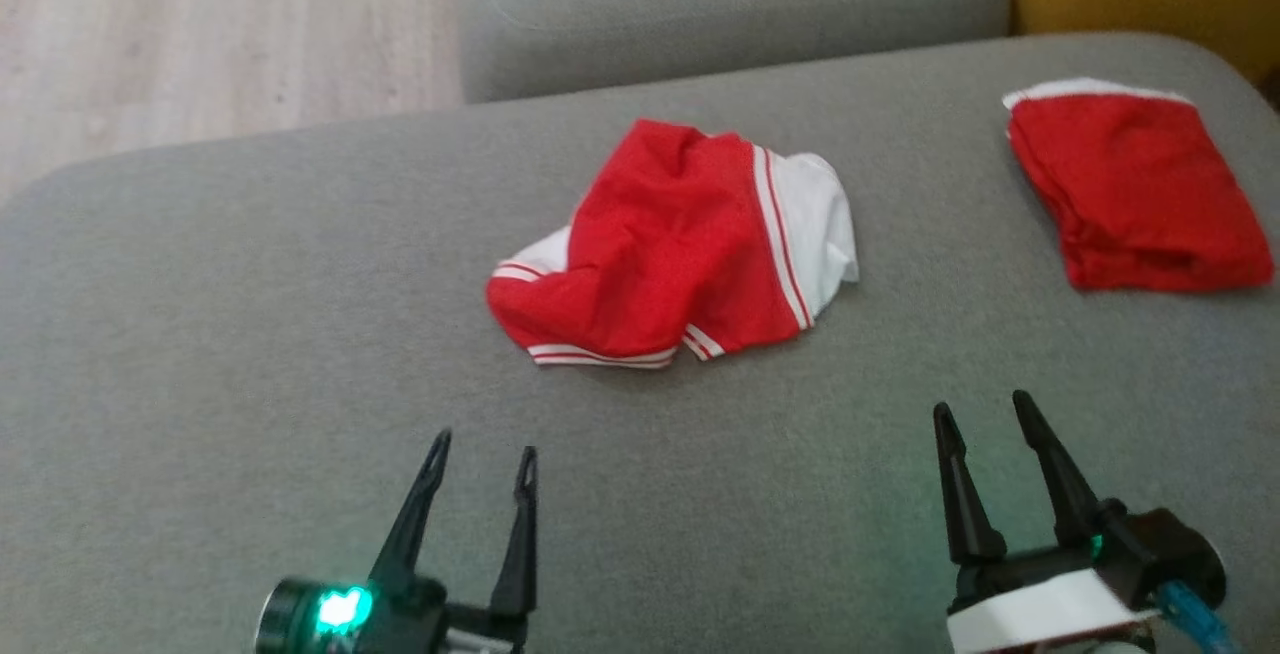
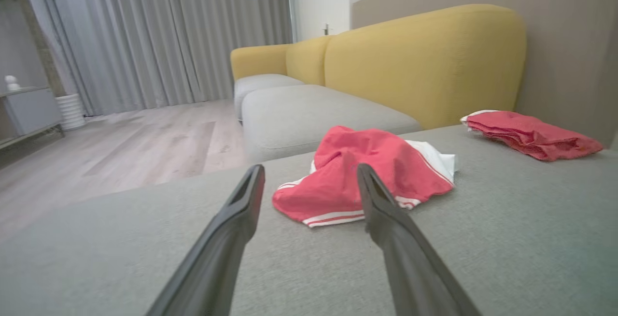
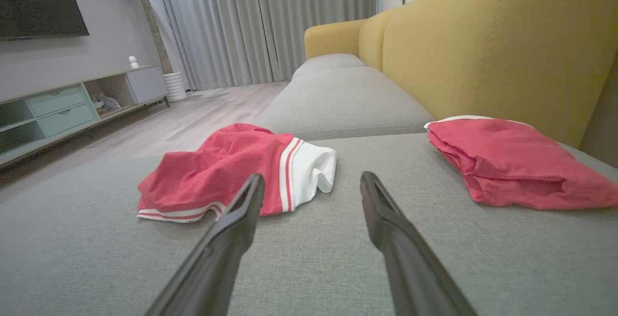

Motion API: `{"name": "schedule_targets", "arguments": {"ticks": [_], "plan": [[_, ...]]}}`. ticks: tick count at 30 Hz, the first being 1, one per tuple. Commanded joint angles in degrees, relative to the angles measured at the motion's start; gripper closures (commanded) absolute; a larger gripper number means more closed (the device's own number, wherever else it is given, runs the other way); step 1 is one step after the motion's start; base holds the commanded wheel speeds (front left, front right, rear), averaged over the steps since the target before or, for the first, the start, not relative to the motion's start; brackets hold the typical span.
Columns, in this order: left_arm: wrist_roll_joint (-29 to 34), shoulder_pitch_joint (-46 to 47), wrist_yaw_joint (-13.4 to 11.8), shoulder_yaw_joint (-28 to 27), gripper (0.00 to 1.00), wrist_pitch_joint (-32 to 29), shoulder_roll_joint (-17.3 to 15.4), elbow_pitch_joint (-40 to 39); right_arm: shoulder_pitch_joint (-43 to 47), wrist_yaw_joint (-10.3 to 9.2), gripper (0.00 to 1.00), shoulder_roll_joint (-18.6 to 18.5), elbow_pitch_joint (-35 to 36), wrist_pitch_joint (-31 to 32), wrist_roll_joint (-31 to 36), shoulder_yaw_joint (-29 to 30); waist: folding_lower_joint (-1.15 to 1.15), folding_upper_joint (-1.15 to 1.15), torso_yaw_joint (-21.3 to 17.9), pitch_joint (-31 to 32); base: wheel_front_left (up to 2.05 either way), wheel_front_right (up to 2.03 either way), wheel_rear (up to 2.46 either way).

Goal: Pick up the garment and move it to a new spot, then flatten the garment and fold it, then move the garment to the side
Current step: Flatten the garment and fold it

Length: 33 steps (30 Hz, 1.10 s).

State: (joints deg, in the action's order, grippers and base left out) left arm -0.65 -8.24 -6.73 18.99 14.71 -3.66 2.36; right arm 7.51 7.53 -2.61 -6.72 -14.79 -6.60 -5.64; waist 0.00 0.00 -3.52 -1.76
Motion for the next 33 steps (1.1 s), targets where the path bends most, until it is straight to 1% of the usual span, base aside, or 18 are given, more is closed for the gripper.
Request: {"name": "schedule_targets", "arguments": {"ticks": [1,9,13,16,19,23,25,27,32,33], "plan": [[0.4,4.4,0.4,-0.9,0.00,0.3,0.7,-1.4,-3.6,-0.04,0.00,-0.3,2.4,-0.2,0.3,-1.4,0.00,0.00,-2.4,-3.2,0.00,0.00,0.00],[2.0,15.3,5.2,4.9,0.00,0.3,0.6,5.5,-7.8,-0.04,0.00,-0.3,3.4,-0.2,0.1,-1.7,0.00,0.00,-7.2,-10.8,0.00,0.00,0.00],[3.0,21.1,7.1,7.7,0.00,0.3,0.6,9.7,-9.5,-0.04,0.00,-0.3,3.9,-0.2,-0.4,-2.0,0.00,0.00,-9.2,-14.2,0.00,0.00,0.00],[4.3,25.3,8.6,9.9,0.00,0.3,0.2,14.1,-10.8,-0.04,0.00,-0.3,4.3,-0.2,-0.8,-2.4,0.00,0.00,-10.4,-16.6,0.00,0.00,0.00],[5.8,29.7,9.6,11.9,0.00,0.3,-0.3,19.7,-12.1,-0.04,0.00,-0.3,4.7,-0.2,-1.4,-2.8,0.00,0.00,-11.3,-18.9,0.00,0.00,0.00],[7.4,35.2,8.8,13.2,0.00,0.3,-0.4,25.2,-13.1,-0.04,0.00,-0.3,4.9,-0.2,-2.1,-3.2,0.00,0.00,-12.2,-21.0,0.00,0.00,0.00],[7.8,37.5,7.8,13.3,0.00,0.3,-0.5,28.0,-13.5,-0.04,0.00,-0.3,4.9,-0.2,-2.4,-3.5,0.00,0.00,-12.5,-21.9,0.00,0.00,0.00],[7.7,39.6,6.3,12.9,0.00,0.3,-0.4,29.2,-13.9,-0.04,0.00,-0.3,4.9,-0.2,-2.8,-4.0,0.00,0.00,-13.0,-22.6,0.00,0.00,0.00],[6.7,42.3,4.3,12.4,0.00,0.3,-0.5,34.5,-14.5,-0.04,0.00,-0.3,4.6,-0.2,-3.6,-4.7,0.00,0.00,-14.1,-23.2,0.00,0.00,0.00],[6.6,42.8,3.7,12.3,0.52,0.3,-0.5,34.7,-14.6,-0.04,0.00,-0.3,4.5,-0.2,-3.8,-4.8,0.00,0.00,-14.4,-23.3,0.00,0.00,0.00]]}}
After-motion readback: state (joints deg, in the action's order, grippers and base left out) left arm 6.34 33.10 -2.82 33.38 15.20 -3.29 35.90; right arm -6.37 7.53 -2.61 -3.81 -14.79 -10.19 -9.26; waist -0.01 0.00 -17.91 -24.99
